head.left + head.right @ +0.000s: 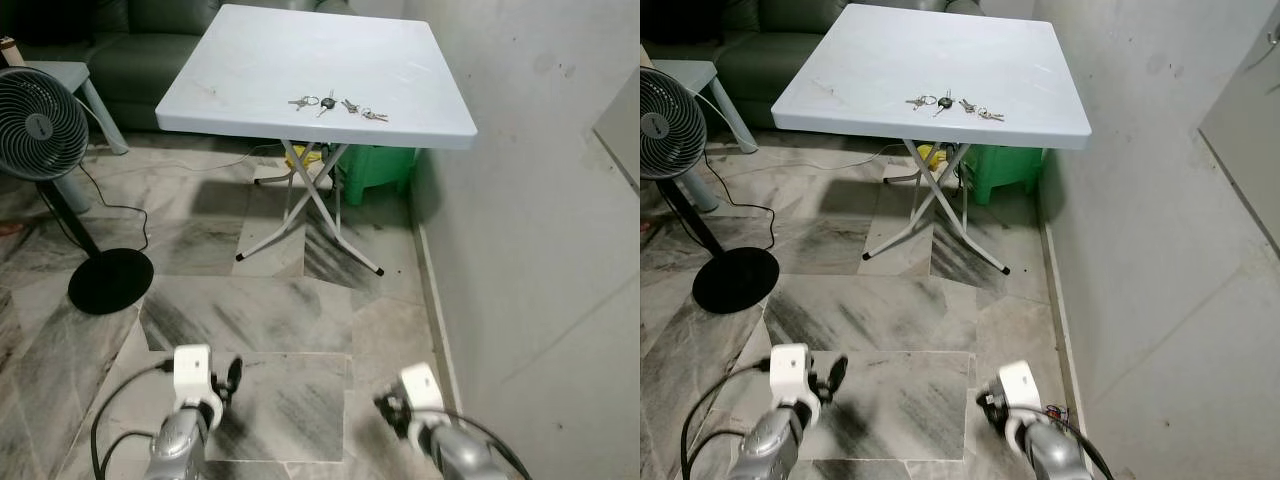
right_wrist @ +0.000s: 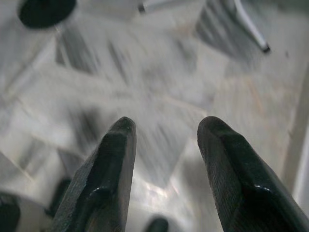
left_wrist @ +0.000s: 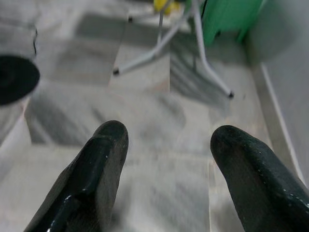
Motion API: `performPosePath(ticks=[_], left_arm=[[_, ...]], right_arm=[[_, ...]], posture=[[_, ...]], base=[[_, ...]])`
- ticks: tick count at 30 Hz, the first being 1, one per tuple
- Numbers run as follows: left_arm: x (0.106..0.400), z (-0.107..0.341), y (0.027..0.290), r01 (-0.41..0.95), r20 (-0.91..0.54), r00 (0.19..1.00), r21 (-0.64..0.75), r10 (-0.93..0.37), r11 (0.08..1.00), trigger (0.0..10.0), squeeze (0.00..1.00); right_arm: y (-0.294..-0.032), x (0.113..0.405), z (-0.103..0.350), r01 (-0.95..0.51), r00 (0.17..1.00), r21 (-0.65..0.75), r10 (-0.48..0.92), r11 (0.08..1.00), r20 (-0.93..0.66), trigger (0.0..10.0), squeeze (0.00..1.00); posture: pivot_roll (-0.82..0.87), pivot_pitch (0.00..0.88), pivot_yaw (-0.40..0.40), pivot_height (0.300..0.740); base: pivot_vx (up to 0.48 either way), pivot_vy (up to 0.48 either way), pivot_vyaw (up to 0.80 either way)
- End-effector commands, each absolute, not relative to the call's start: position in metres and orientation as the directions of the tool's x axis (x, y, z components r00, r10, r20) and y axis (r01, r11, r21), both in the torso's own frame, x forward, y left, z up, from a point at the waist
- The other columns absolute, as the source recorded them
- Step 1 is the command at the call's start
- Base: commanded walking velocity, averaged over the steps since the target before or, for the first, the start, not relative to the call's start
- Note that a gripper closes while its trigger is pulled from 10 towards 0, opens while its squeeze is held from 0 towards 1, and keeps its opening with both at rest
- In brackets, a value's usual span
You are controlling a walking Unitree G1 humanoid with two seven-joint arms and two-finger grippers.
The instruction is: Hang keys on a hook
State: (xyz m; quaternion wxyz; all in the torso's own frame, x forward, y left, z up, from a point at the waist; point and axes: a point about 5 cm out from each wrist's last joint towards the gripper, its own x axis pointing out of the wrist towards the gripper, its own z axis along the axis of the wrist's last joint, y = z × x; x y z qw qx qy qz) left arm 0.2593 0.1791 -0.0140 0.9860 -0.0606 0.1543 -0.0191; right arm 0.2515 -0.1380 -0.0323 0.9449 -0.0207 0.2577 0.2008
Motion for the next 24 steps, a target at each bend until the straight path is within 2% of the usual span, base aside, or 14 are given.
performPosePath(ticks=[1, 4, 5, 6, 8, 11, 14, 16, 18, 21, 24], left_arm=[[0.271, 0.001, 0.181, 0.031, -0.211, 0.976, -0.135, -0.06, 0.99, 10.0, 0.0], [0.283, 0.022, 0.185, 0.045, -0.094, 0.994, -0.147, -0.06, 0.988, 10.0, 0.0], [0.283, 0.022, 0.185, 0.045, -0.094, 0.994, -0.147, -0.06, 0.988, 10.0, 0.0], [0.286, 0.032, 0.185, 0.049, -0.047, 0.997, -0.165, -0.058, 0.985, 10.0, 0.0], [0.287, 0.034, 0.185, 0.055, -0.035, 0.997, -0.167, -0.062, 0.984, 10.0, 0.0], [0.299, 0.058, 0.181, -0.026, 0.044, 0.998, -0.281, 0.04, 0.959, 10.0, 0.0], [0.3, 0.06, 0.181, -0.043, 0.042, 0.997, -0.307, 0.059, 0.951, 10.0, 0.0], [0.308, 0.055, 0.184, -0.205, -0.042, 0.978, -0.403, 0.206, 0.892, 10.0, 0.0], [0.31, 0.053, 0.184, -0.27, -0.086, 0.962, -0.44, 0.26, 0.856, 10.0, 0.0], [0.31, 0.055, 0.183, -0.271, -0.079, 0.961, -0.461, 0.265, 0.845, 10.0, 0.0], [0.315, 0.056, 0.178, -0.34, -0.147, 0.94, -0.392, 0.307, 0.855, 10.0, 0.0]], right_arm=[[-0.135, 0.264, -0.02, -0.4, 0.818, 0.068, 0.389, 0.914, -0.423, 10.0, 0.0], [-0.126, 0.284, 0.005, -0.423, 0.86, 0.067, 0.424, 0.903, -0.282, 10.0, 0.0], [-0.126, 0.284, 0.005, -0.423, 0.86, 0.067, 0.424, 0.903, -0.282, 10.0, 0.0], [-0.121, 0.292, 0.017, -0.431, 0.875, 0.078, 0.437, 0.899, -0.207, 10.0, 0.0], [-0.12, 0.294, 0.021, -0.433, 0.878, 0.082, 0.441, 0.898, -0.185, 10.0, 0.0], [-0.111, 0.302, 0.04, -0.454, 0.884, 0.092, 0.461, 0.886, -0.08, 10.0, 0.0], [-0.109, 0.303, 0.041, -0.461, 0.881, 0.09, 0.467, 0.883, -0.071, 10.0, 0.0], [-0.106, 0.307, 0.046, -0.463, 0.881, 0.103, 0.47, 0.88, -0.055, 10.0, 0.0], [-0.104, 0.309, 0.048, -0.465, 0.881, 0.11, 0.472, 0.879, -0.046, 10.0, 0.0], [-0.104, 0.309, 0.049, -0.467, 0.88, 0.111, 0.474, 0.877, -0.043, 10.0, 0.0], [-0.106, 0.309, 0.05, -0.473, 0.877, 0.105, 0.479, 0.875, -0.046, 10.0, 0.0]], posture=[[-0.09, 0.097, -0.04, 0.74], [-0.09, 0.095, -0.028, 0.74], [-0.09, 0.095, -0.028, 0.74], [-0.1, 0.094, -0.026, 0.74], [-0.1, 0.094, -0.026, 0.74], [-0.09, 0.09, -0.03, 0.74], [-0.09, 0.09, -0.03, 0.74], [-0.08, 0.081, -0.038, 0.74], [-0.08, 0.081, -0.038, 0.74], [-0.08, 0.081, -0.038, 0.74], [-0.07, 0.075, -0.055, 0.74]], base=[[0.0, 0.0, 0.0], [0.0, 0.0, 0.0], [0.0, 0.0, 0.0], [0.0, 0.0, 0.0], [0.0, 0.0, 0.0], [0.0, 0.0, 0.0], [0.0, 0.0, 0.0], [0.0, 0.0, 0.0], [0.0, 0.0, 0.0], [0.0, 0.0, 0.0], [0.0, 0.0, 0.0]])
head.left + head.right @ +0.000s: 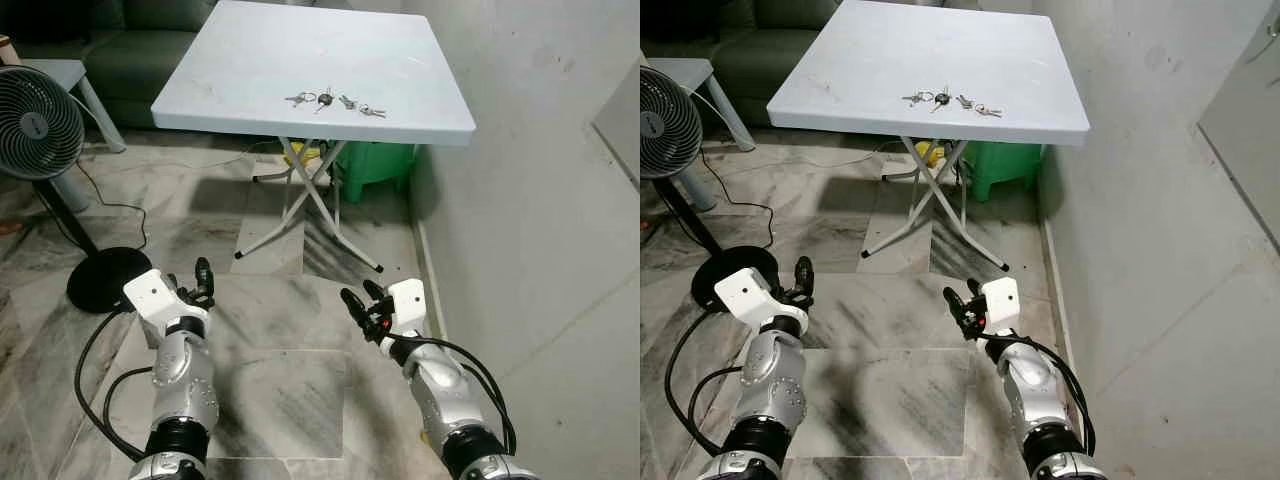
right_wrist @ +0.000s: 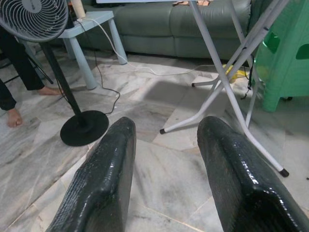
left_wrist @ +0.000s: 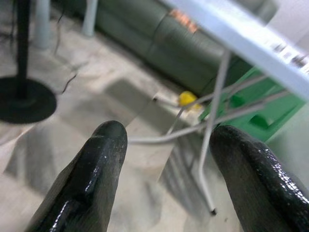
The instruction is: Hang keys on a hook
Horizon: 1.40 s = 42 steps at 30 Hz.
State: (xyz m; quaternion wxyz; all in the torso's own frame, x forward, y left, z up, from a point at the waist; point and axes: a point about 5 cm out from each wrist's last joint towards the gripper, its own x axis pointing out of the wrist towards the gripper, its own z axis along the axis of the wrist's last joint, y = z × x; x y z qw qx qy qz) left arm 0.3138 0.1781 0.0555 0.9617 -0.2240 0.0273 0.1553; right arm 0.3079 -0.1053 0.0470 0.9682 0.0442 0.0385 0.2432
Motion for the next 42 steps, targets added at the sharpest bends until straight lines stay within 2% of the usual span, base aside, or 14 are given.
performPosePath(ticks=[1, 4, 7, 8, 11, 15, 18, 20, 24, 26, 30, 31, 33, 42], left_arm=[[0.316, 0.06, 0.179, -0.362, -0.145, 0.932, -0.322, 0.332, 0.875, 10.0, 0.0], [0.319, 0.068, 0.176, -0.315, -0.103, 0.949, -0.256, 0.298, 0.914, 10.0, 0.0], [0.322, 0.088, 0.166, -0.137, 0.047, 0.989, -0.097, 0.143, 0.986, 10.0, 0.0], [0.322, 0.088, 0.166, -0.137, 0.047, 0.989, -0.097, 0.143, 0.986, 10.0, 0.0], [0.312, 0.099, 0.158, 0.026, 0.157, 0.987, -0.006, -0.025, 1.0, 10.0, 0.0], [0.295, 0.109, 0.177, 0.028, 0.2, 0.98, -0.07, -0.014, 0.997, 10.0, 0.0], [0.288, 0.114, 0.186, 0.025, 0.215, 0.977, -0.074, -0.009, 0.997, 10.0, 0.0], [0.282, 0.115, 0.189, 0.026, 0.211, 0.977, -0.022, -0.021, 0.999, 10.0, 0.0], [0.265, 0.123, 0.182, 0.109, 0.322, 0.94, 0.017, -0.109, 0.994, 10.0, 0.0], [0.262, 0.119, 0.181, 0.124, 0.301, 0.946, 0.013, -0.122, 0.992, 10.0, 0.0], [0.26, 0.119, 0.182, 0.108, 0.299, 0.948, 0.023, -0.11, 0.994, 10.0, 0.0], [0.259, 0.119, 0.184, 0.091, 0.3, 0.951, -0.059, -0.069, 0.994, 10.0, 0.0], [0.258, 0.118, 0.185, 0.085, 0.301, 0.952, -0.094, -0.053, 0.992, 10.0, 0.0], [0.257, 0.115, 0.185, 0.035, 0.282, 0.959, -0.015, -0.03, 0.999, 10.0, 0.0]], right_arm=[[-0.108, 0.309, 0.05, -0.478, 0.874, 0.1, 0.483, 0.873, -0.047, 10.0, 0.0], [-0.11, 0.309, 0.051, -0.48, 0.873, 0.094, 0.486, 0.872, -0.047, 10.0, 0.0], [-0.113, 0.31, 0.052, -0.483, 0.872, 0.078, 0.487, 0.872, -0.046, 10.0, 0.0], [-0.113, 0.31, 0.052, -0.483, 0.872, 0.078, 0.487, 0.872, -0.046, 10.0, 0.0], [-0.117, 0.312, 0.055, -0.474, 0.878, 0.062, 0.477, 0.878, -0.035, 10.0, 0.0], [-0.122, 0.314, 0.066, -0.46, 0.888, 0.058, 0.459, 0.886, 0.022, 10.0, 0.0], [-0.121, 0.315, 0.073, -0.46, 0.888, 0.057, 0.458, 0.886, 0.053, 10.0, 0.0], [-0.121, 0.315, 0.077, -0.461, 0.886, 0.052, 0.457, 0.886, 0.075, 10.0, 0.0], [-0.119, 0.313, 0.083, -0.469, 0.88, 0.053, 0.461, 0.882, 0.116, 10.0, 0.0], [-0.119, 0.312, 0.084, -0.469, 0.879, 0.051, 0.461, 0.881, 0.118, 10.0, 0.0], [-0.119, 0.311, 0.085, -0.471, 0.878, 0.051, 0.462, 0.881, 0.121, 10.0, 0.0], [-0.121, 0.31, 0.087, -0.469, 0.878, 0.044, 0.46, 0.882, 0.13, 10.0, 0.0], [-0.121, 0.31, 0.088, -0.468, 0.878, 0.041, 0.459, 0.883, 0.134, 10.0, 0.0], [-0.123, 0.308, 0.093, -0.442, 0.887, 0.017, 0.433, 0.897, 0.162, 10.0, 0.0]], posture=[[-0.07, 0.077, -0.058, 0.74], [-0.07, 0.077, -0.061, 0.74], [-0.08, 0.085, -0.061, 0.74], [-0.08, 0.085, -0.061, 0.74], [-0.08, 0.089, -0.058, 0.74], [-0.08, 0.097, -0.054, 0.74], [-0.08, 0.101, -0.053, 0.74], [-0.08, 0.106, -0.052, 0.74], [-0.08, 0.11, -0.051, 0.74], [-0.08, 0.113, -0.052, 0.74], [-0.08, 0.115, -0.052, 0.74], [-0.09, 0.119, -0.051, 0.74], [-0.09, 0.119, -0.051, 0.74], [-0.08, 0.123, -0.052, 0.74]], base=[[0.0, 0.0, 0.0], [0.0, 0.0, 0.0], [0.0, 0.0, 0.0], [0.0, 0.0, 0.0], [0.0, 0.0, 0.0], [0.0, 0.0, 0.0], [0.0, 0.0, 0.0], [0.0, 0.0, 0.0], [0.0, 0.0, 0.0], [0.0, 0.0, 0.0], [0.0, 0.0, 0.0], [0.0, 0.0, 0.0], [0.0, 0.0, 0.0], [0.0, 0.0, 0.0]])
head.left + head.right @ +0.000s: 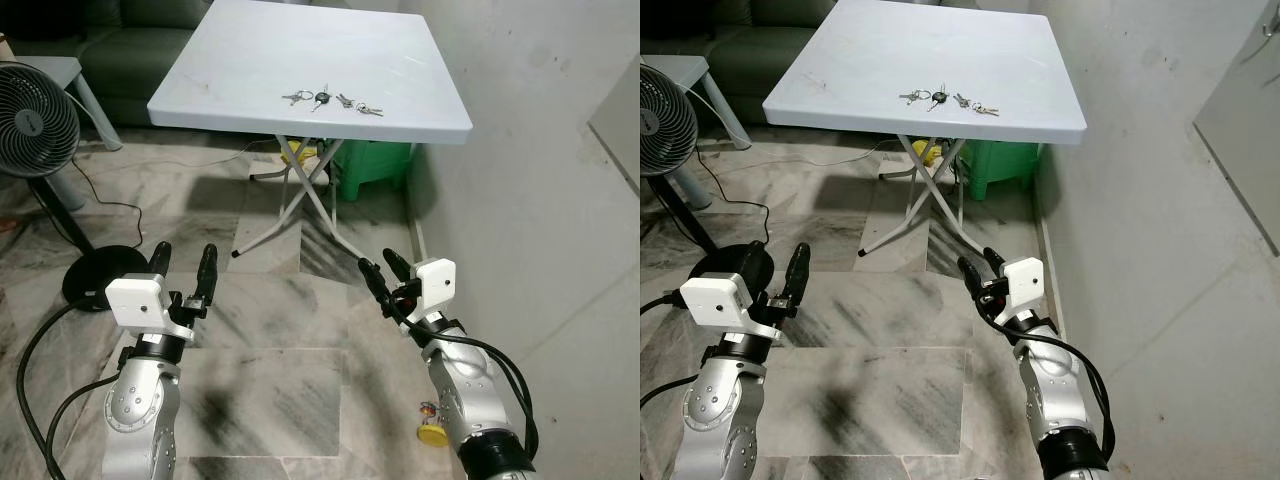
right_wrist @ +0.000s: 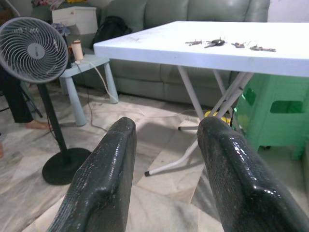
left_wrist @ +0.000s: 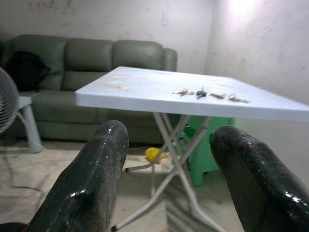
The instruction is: Hang keys on a hook
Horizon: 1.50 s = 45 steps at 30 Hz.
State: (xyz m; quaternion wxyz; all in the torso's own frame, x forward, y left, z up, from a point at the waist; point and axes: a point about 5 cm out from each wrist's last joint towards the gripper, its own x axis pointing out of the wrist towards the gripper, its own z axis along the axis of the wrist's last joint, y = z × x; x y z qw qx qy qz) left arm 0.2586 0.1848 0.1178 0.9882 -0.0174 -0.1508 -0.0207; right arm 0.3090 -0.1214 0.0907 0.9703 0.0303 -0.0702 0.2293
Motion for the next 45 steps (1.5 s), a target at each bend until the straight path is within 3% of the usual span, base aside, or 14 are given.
performPosePath(ticks=[1, 5, 7, 9, 12, 16, 20, 26, 31, 35, 38, 40, 42, 45], left_arm=[[0.259, 0.11, 0.183, 0.021, 0.224, 0.975, -0.034, -0.012, 0.999, 10.0, 0.0], [0.266, 0.094, 0.182, -0.078, 0.067, 0.995, 0.016, 0.077, 0.997, 10.0, 0.0], [0.266, 0.082, 0.171, -0.008, -0.001, 1.0, -0.003, 0.008, 1.0, 10.0, 0.0], [0.265, 0.07, 0.169, -0.015, -0.061, 0.998, 0.096, 0.021, 0.995, 10.0, 0.0], [0.263, 0.041, 0.17, -0.03, -0.216, 0.975, 0.079, 0.046, 0.996, 10.0, 0.0], [0.262, 0.029, 0.168, -0.009, -0.236, 0.971, 0.082, 0.028, 0.997, 10.0, 0.0], [0.257, 0.007, 0.157, 0.183, -0.301, 0.951, 0.348, -0.075, 0.919, 10.0, 0.0], [0.244, -0.023, 0.152, 0.306, -0.437, 0.894, 0.432, -0.1, 0.848, 10.0, 0.0], [0.227, -0.046, 0.154, 0.236, -0.58, 0.812, 0.229, -0.062, 0.945, 10.0, 0.0], [0.227, -0.048, 0.153, 0.242, -0.576, 0.815, 0.242, -0.062, 0.94, 10.0, 0.0], [0.22, -0.057, 0.15, 0.144, -0.632, 0.775, 0.157, -0.013, 0.977, 10.0, 0.0], [0.226, -0.05, 0.143, 0.168, -0.578, 0.814, 0.135, -0.06, 0.977, 10.0, 0.0], [0.245, -0.022, 0.125, 0.192, -0.385, 0.908, 0.027, -0.167, 0.981, 10.0, 0.0], [0.252, -0.009, 0.123, 0.173, -0.307, 0.937, -0.007, -0.166, 0.985, 10.0, 0.0]], right_arm=[[-0.123, 0.309, 0.094, -0.437, 0.889, 0.02, 0.429, 0.899, 0.16, 10.0, 0.0], [-0.12, 0.31, 0.094, -0.429, 0.895, 0.022, 0.421, 0.903, 0.145, 10.0, 0.0], [-0.118, 0.309, 0.09, -0.431, 0.898, 0.018, 0.426, 0.902, 0.114, 10.0, 0.0], [-0.116, 0.308, 0.085, -0.434, 0.898, 0.017, 0.431, 0.901, 0.088, 10.0, 0.0], [-0.117, 0.304, 0.071, -0.427, 0.904, 0.009, 0.427, 0.904, 0.031, 10.0, 0.0], [-0.122, 0.299, 0.053, -0.413, 0.91, -0.05, 0.41, 0.909, -0.061, 10.0, 0.0], [-0.13, 0.292, 0.032, -0.405, 0.908, -0.156, 0.378, 0.901, -0.18, 10.0, 0.0], [-0.134, 0.288, 0.019, -0.412, 0.898, -0.198, 0.36, 0.889, -0.252, 10.0, 0.0], [-0.135, 0.285, 0.013, -0.41, 0.893, -0.176, 0.354, 0.895, -0.279, 10.0, 0.0], [-0.134, 0.286, 0.012, -0.406, 0.896, -0.19, 0.348, 0.894, -0.278, 10.0, 0.0], [-0.132, 0.284, 0.01, -0.402, 0.897, -0.182, 0.345, 0.898, -0.277, 10.0, 0.0], [-0.13, 0.284, 0.011, -0.405, 0.897, -0.171, 0.354, 0.898, -0.266, 10.0, 0.0], [-0.129, 0.288, 0.017, -0.401, 0.903, -0.157, 0.36, 0.903, -0.234, 10.0, 0.0], [-0.128, 0.29, 0.02, -0.398, 0.906, -0.15, 0.363, 0.905, -0.217, 10.0, 0.0]], posture=[[-0.08, 0.124, -0.052, 0.74], [-0.08, 0.124, -0.053, 0.74], [-0.08, 0.125, -0.052, 0.74], [-0.08, 0.125, -0.052, 0.74], [-0.07, 0.124, -0.055, 0.74], [-0.07, 0.121, -0.061, 0.74], [-0.06, 0.117, -0.072, 0.74], [-0.06, 0.117, -0.074, 0.74], [-0.07, 0.119, -0.075, 0.74], [-0.07, 0.119, -0.075, 0.74], [-0.07, 0.126, -0.075, 0.74], [-0.07, 0.128, -0.077, 0.74], [-0.07, 0.128, -0.079, 0.74], [-0.07, 0.128, -0.078, 0.74]], base=[[0.0, 0.0, 0.0], [0.0, 0.0, 0.0], [0.0, 0.0, 0.0], [0.0, 0.0, 0.0], [0.0, 0.0, 0.0], [0.0, 0.0, 0.0], [0.0, 0.0, 0.0], [0.0, 0.0, 0.0], [0.0, 0.0, 0.0], [0.0, 0.0, 0.0], [0.0, 0.0, 0.0], [0.0, 0.0, 0.0], [0.0, 0.0, 0.0], [0.0, 0.0, 0.0]])
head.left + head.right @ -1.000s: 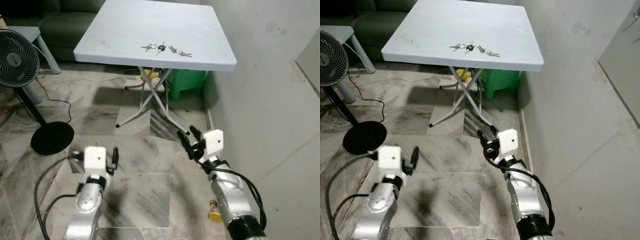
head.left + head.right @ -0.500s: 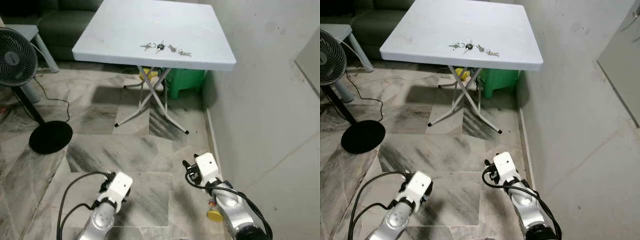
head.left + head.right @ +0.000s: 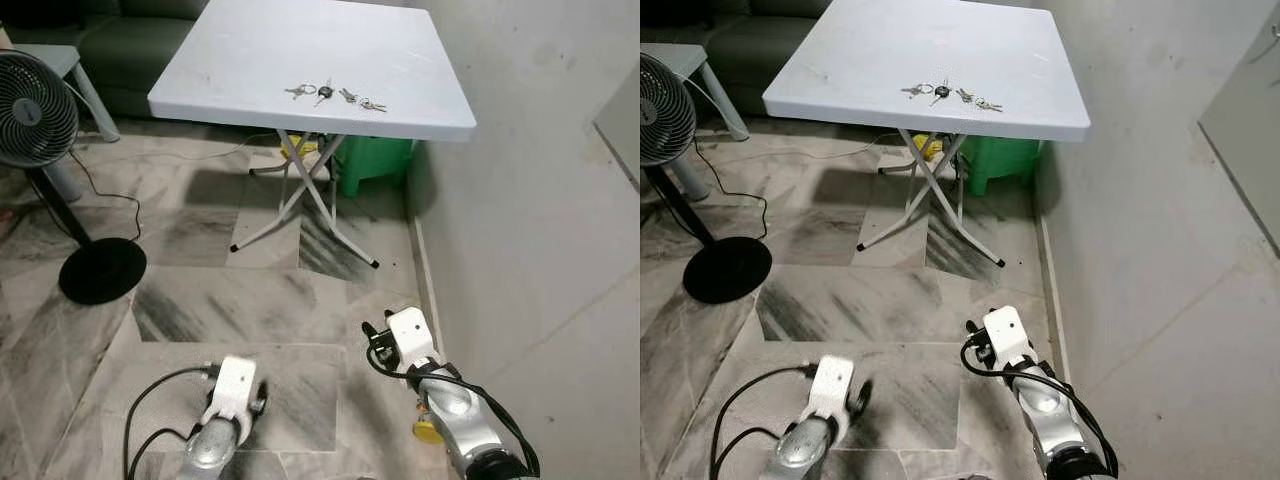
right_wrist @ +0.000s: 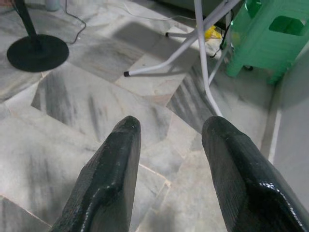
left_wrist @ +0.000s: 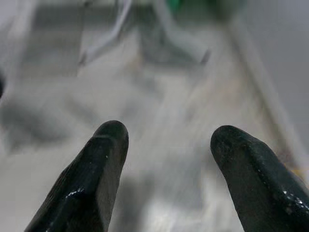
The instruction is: Hang keys on a hook
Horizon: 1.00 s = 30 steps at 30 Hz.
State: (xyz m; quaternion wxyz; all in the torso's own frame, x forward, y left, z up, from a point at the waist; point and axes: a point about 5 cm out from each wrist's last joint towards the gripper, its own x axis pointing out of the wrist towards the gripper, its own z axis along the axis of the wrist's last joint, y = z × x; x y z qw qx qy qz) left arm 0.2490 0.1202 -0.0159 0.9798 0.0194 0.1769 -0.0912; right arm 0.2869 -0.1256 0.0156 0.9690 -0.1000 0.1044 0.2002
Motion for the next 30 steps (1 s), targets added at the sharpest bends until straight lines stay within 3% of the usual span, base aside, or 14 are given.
performPosePath(ticks=[1, 3, 10, 30], left_arm=[[0.255, -0.004, 0.123, 0.164, -0.274, 0.948, -0.012, -0.16, 0.986, 10.0, 0.0], [0.268, 0.024, 0.125, 0.12, -0.105, 0.986, -0.065, -0.126, 0.991, 10.0, 0.0], [0.269, 0.058, 0.139, 0.081, 0.089, 0.994, -0.114, -0.071, 0.99, 10.0, 0.0], [0.261, 0.115, 0.171, -0.027, 0.212, 0.975, -0.166, 0.063, 0.986, 10.0, 0.0]], right_arm=[[-0.128, 0.291, 0.022, -0.398, 0.908, -0.147, 0.365, 0.906, -0.208, 10.0, 0.0], [-0.126, 0.298, 0.033, -0.383, 0.919, -0.113, 0.367, 0.917, -0.144, 10.0, 0.0], [-0.12, 0.31, 0.061, -0.379, 0.925, -0.039, 0.379, 0.925, 0.005, 10.0, 0.0], [-0.12, 0.306, 0.13, -0.436, 0.878, 0.136, 0.387, 0.89, 0.283, 10.0, 0.0]], posture=[[-0.07, 0.128, -0.077, 0.74], [-0.07, 0.127, -0.075, 0.74], [-0.08, 0.125, -0.067, 0.74], [-0.08, 0.108, -0.06, 0.74]], base=[[0.0, 0.0, 0.0], [0.0, 0.0, 0.0], [0.0, 0.0, 0.0], [0.0, 0.0, 0.0]])
